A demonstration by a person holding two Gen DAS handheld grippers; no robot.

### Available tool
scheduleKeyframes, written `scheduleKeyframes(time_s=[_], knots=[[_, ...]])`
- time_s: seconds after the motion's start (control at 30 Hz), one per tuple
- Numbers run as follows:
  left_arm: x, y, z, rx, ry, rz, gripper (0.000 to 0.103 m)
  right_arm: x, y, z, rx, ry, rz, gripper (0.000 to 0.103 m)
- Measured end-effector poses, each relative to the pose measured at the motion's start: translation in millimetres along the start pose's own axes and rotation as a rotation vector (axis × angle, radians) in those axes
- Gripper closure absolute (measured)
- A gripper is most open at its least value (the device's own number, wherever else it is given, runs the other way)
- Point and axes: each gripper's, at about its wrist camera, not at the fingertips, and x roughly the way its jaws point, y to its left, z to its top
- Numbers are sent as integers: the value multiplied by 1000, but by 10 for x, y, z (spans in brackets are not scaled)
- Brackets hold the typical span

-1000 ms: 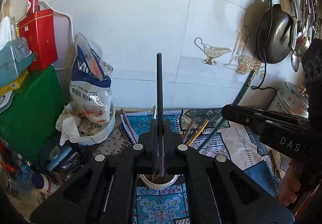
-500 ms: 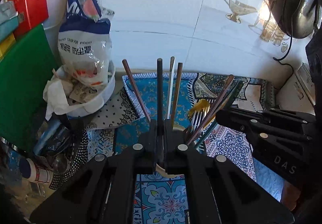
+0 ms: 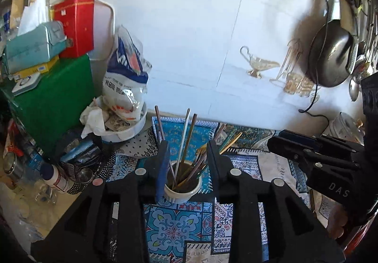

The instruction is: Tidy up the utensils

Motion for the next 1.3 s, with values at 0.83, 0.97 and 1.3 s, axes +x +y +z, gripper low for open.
scheduleKeyframes(time_s=[0.83,0.97,1.3], knots=[[-2620,-340,-830,168,-457,-6,4,-2391,1200,-1063,58,-557,-376,4],[-2693,-319,-938,166,-467,11,1,-2516,1283,-1213,52,-573,-446,0],[-2676,-260,-1032,143,-447,6,1,-2615,1314,-1336,66,-559,-454,0]])
